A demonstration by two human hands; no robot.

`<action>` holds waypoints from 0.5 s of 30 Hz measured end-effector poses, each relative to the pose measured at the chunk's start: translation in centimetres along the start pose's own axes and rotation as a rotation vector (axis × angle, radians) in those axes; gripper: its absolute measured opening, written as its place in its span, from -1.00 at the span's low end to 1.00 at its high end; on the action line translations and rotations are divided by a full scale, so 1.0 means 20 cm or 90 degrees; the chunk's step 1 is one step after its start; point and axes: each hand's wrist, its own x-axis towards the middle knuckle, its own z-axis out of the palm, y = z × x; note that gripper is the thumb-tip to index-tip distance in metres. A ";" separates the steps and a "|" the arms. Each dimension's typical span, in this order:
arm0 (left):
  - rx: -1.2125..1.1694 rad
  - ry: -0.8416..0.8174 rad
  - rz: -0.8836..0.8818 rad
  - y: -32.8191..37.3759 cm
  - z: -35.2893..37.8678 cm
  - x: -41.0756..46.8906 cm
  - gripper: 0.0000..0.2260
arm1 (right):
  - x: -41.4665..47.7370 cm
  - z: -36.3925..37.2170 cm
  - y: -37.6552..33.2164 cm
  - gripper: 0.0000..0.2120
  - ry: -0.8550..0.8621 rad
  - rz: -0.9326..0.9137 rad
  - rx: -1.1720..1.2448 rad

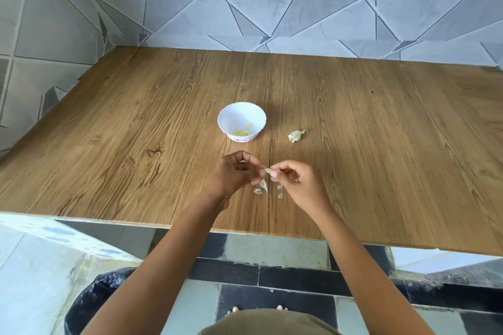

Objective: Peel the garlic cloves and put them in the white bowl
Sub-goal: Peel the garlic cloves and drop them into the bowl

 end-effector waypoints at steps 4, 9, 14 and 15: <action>-0.025 -0.005 -0.007 0.00 -0.01 -0.01 -0.80 | 0.00 0.00 0.01 -0.89 -0.018 0.042 0.002; 0.121 0.116 0.103 -0.02 -0.11 -0.01 -0.81 | -0.03 0.01 0.06 -0.88 0.025 0.002 -0.112; 0.360 0.284 0.179 -0.06 -0.27 0.04 -0.84 | -0.07 0.07 0.10 -0.80 0.049 -0.072 -0.237; 0.382 0.287 0.180 -0.07 -0.29 0.05 -0.85 | -0.07 0.08 0.10 -0.79 0.057 -0.077 -0.249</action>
